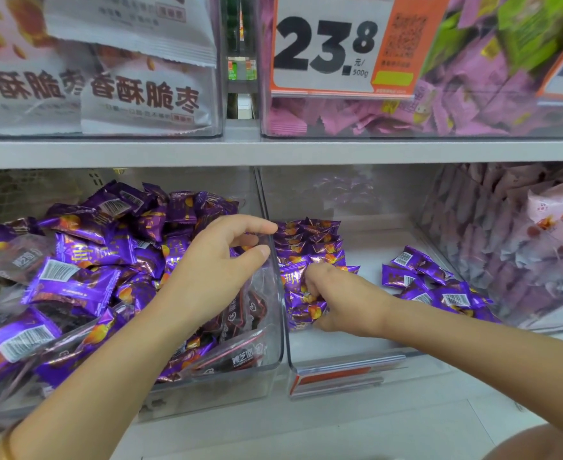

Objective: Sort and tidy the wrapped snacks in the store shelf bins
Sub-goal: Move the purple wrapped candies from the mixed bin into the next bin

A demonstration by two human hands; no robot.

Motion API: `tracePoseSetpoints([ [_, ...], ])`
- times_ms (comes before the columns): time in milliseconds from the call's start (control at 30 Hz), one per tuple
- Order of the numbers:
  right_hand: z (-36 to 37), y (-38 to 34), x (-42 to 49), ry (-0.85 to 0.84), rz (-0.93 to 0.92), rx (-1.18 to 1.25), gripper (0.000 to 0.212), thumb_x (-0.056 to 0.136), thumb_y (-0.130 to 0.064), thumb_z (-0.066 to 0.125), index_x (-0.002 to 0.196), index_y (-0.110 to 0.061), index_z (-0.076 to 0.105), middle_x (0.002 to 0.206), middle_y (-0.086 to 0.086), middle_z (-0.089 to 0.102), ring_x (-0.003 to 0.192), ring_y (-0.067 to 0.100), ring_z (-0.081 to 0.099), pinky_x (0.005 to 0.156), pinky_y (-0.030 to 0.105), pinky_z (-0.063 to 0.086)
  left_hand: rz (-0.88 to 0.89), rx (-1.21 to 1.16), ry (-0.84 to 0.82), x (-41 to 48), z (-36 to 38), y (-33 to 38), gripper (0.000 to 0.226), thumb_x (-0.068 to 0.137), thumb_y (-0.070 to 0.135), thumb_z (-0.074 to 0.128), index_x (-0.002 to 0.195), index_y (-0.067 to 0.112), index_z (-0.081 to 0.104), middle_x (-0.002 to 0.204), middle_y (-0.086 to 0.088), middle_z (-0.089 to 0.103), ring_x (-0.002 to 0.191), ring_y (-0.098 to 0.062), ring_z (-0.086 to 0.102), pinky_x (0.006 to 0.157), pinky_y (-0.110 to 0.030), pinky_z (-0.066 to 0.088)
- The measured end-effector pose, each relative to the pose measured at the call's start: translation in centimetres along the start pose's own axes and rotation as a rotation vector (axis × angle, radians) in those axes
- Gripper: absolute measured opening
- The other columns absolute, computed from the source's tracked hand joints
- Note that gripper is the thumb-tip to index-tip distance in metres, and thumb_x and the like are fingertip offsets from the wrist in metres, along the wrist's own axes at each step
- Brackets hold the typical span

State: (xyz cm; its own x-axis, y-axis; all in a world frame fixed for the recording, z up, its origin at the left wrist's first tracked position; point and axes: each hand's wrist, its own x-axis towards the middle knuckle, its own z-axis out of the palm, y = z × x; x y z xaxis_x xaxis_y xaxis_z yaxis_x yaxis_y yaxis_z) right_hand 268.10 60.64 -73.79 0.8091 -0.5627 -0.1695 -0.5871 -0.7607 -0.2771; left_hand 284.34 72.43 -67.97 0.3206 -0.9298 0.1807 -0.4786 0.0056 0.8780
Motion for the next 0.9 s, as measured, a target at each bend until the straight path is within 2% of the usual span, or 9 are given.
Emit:
tracePoseSetpoints([
  [167,0.45,-0.2,0.22,-0.028,0.137,0.241,0.066,0.072,-0.012,0.078,0.116,-0.011,0.028,0.093,0.01,0.05,0.067,0.019,0.045,0.064,0.034,0.043,0.003,-0.001,0.002,0.09,0.03,0.01,0.029,0.088,0.011,0.057,0.1,0.036,0.063,0.116,0.007,0.058,0.105,0.004,0.054,0.089,-0.017,0.043],
  [367,0.47,-0.4,0.31,-0.039,0.151,0.251,0.084,0.073,-0.017,0.078,0.136,-0.012,0.023,0.106,0.002,0.047,0.094,0.022,0.053,0.079,0.03,0.046,0.005,-0.007,0.003,0.1,0.03,-0.05,0.029,0.087,0.01,0.058,0.1,0.035,0.064,0.116,0.005,0.059,0.105,0.002,0.055,0.091,-0.018,0.042],
  [433,0.36,-0.32,0.18,-0.036,0.129,0.256,0.087,0.073,-0.015,0.077,0.139,-0.016,0.021,0.103,-0.005,0.043,0.089,0.018,0.053,0.071,0.025,0.045,0.005,-0.002,0.002,0.1,0.0,-0.06,0.03,0.087,0.009,0.058,0.1,0.035,0.064,0.116,0.005,0.059,0.104,0.002,0.055,0.092,-0.018,0.042],
  [500,0.35,-0.29,0.1,-0.031,0.101,0.274,0.088,0.073,-0.012,0.076,0.14,-0.02,0.019,0.092,-0.015,0.039,0.076,0.011,0.046,0.056,0.014,0.037,0.003,0.004,0.002,0.12,0.0,-0.07,0.03,0.087,0.01,0.058,0.1,0.036,0.064,0.115,0.006,0.059,0.104,0.003,0.055,0.092,-0.017,0.041],
  [533,0.39,-0.24,0.07,-0.03,0.084,0.277,0.089,0.073,-0.011,0.076,0.14,-0.022,0.018,0.098,-0.014,0.043,0.079,0.011,0.045,0.053,0.012,0.033,0.003,0.007,0.003,0.14,0.04,-0.09,0.03,0.087,0.01,0.058,0.1,0.036,0.064,0.115,0.006,0.059,0.104,0.003,0.055,0.091,-0.017,0.041],
  [633,0.51,-0.17,0.06,-0.014,0.053,0.245,0.095,0.072,-0.012,0.076,0.142,-0.031,0.014,0.132,0.004,0.04,0.104,0.021,0.049,0.075,0.026,0.046,0.001,0.012,-0.001,0.14,0.06,-0.1,0.03,0.087,0.011,0.058,0.101,0.036,0.064,0.115,0.007,0.058,0.105,0.004,0.054,0.09,-0.015,0.041],
  [700,0.54,-0.3,0.13,-0.009,0.058,0.191,0.096,0.071,-0.015,0.076,0.142,-0.035,0.013,0.131,0.007,0.035,0.105,0.029,0.052,0.084,0.037,0.049,0.003,0.011,0.0,0.14,0.08,-0.12,0.03,0.087,0.011,0.058,0.101,0.037,0.064,0.116,0.007,0.058,0.105,0.004,0.054,0.09,-0.016,0.042],
  [800,0.44,-0.57,0.2,0.014,0.04,0.053,0.095,0.071,-0.021,0.074,0.141,-0.037,0.012,0.127,0.003,0.034,0.1,0.031,0.054,0.076,0.035,0.048,0.005,0.008,0.002,0.11,0.06,-0.1,0.03,0.087,0.01,0.058,0.1,0.037,0.064,0.116,0.006,0.058,0.105,0.004,0.054,0.088,-0.015,0.042],
  [900,0.34,-0.58,0.18,0.036,-0.022,-0.018,0.098,0.073,-0.023,0.071,0.145,-0.037,0.006,0.138,0.0,0.035,0.11,0.025,0.051,0.07,0.03,0.04,0.006,0.014,0.004,0.06,0.04,-0.02,0.03,0.087,0.01,0.057,0.101,0.036,0.064,0.116,0.007,0.058,0.104,0.005,0.054,0.089,-0.015,0.042],
])
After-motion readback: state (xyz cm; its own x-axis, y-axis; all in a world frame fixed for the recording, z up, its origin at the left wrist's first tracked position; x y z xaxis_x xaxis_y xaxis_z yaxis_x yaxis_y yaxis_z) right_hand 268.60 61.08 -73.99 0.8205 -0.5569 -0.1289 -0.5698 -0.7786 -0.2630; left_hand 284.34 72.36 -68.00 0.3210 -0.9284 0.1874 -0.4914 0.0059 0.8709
